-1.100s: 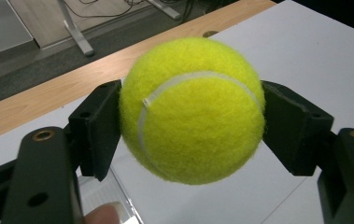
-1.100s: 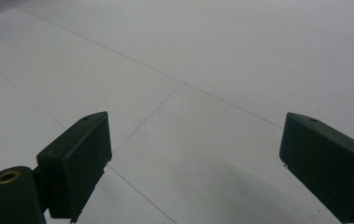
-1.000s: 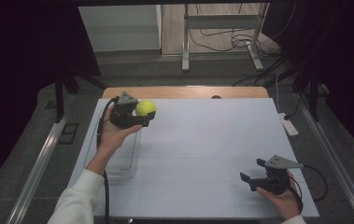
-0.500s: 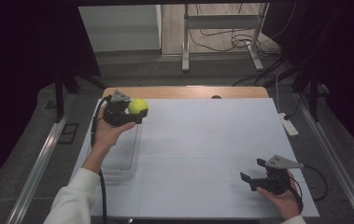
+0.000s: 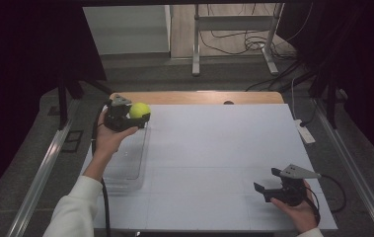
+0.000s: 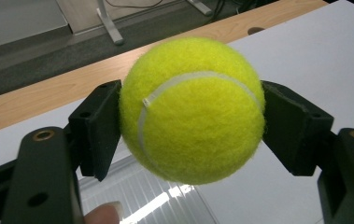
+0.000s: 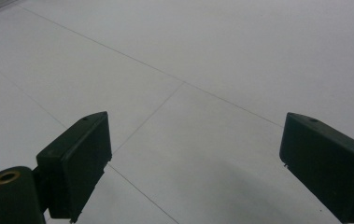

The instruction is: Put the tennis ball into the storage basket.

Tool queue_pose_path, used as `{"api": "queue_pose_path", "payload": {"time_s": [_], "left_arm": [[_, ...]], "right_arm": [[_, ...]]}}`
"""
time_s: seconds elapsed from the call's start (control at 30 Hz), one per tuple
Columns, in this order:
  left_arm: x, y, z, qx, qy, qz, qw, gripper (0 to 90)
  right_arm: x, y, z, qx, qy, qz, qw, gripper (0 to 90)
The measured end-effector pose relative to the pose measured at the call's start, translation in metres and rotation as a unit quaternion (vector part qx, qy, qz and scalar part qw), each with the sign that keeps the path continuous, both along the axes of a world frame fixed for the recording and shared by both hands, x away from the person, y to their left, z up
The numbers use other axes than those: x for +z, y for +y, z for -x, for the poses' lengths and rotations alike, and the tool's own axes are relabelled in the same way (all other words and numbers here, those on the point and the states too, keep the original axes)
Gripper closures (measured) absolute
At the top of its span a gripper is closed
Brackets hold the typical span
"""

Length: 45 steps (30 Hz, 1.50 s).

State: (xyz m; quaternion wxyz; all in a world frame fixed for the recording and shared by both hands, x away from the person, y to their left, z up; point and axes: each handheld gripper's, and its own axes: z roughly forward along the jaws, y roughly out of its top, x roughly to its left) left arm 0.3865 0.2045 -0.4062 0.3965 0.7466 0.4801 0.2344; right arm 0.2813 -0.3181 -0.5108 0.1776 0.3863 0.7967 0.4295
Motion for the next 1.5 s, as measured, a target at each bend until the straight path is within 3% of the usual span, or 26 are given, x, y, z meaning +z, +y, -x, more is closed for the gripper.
{"api": "queue_pose_path", "payload": {"time_s": [0.83, 1.23, 1.5], "left_arm": [[-0.010, 0.031, -0.016, 0.049, 0.027, -0.008, 0.9984, 26.7], [-0.012, 0.042, -0.018, 0.078, 0.028, -0.012, 0.9965, 26.7], [-0.014, 0.050, -0.021, 0.090, 0.042, -0.019, 0.9949, 26.7]], "right_arm": [[0.000, 0.000, 0.000, 0.000, 0.001, -0.004, 1.0000, 9.4], [0.000, -0.001, 0.000, 0.001, 0.001, -0.005, 1.0000, 9.5], [0.000, -0.001, 0.000, 0.001, 0.001, -0.005, 1.0000, 9.4]]}}
